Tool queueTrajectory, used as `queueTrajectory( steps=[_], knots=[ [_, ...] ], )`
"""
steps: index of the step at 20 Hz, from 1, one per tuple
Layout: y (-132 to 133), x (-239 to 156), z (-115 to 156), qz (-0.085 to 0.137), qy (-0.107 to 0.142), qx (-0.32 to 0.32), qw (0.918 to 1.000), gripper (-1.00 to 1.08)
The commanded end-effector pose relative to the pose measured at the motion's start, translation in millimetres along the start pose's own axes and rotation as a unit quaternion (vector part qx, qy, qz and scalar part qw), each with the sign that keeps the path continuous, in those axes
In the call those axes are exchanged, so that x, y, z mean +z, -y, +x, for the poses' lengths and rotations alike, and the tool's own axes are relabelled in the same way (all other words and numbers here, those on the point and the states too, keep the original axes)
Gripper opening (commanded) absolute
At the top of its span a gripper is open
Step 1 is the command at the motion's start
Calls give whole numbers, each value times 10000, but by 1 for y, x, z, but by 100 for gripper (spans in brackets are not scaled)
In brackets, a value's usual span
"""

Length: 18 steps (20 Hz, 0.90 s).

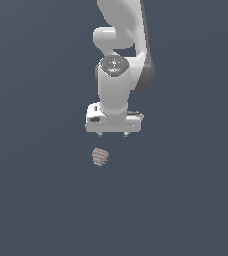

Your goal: Pick up the object and move it to a goal position.

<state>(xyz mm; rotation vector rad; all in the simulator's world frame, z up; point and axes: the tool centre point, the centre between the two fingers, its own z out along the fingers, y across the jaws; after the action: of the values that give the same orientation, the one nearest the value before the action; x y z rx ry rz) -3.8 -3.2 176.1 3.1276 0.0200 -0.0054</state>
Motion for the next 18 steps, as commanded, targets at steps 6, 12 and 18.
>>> queueTrajectory(
  steps=[6,12,18],
  knots=[
    [14,-2,-3,40,45,-81,9999,100],
    [32,-4,-8,91,106,-201,9997,100],
    [30,-4,-8,87,101,-201,9997,100]
  ],
)
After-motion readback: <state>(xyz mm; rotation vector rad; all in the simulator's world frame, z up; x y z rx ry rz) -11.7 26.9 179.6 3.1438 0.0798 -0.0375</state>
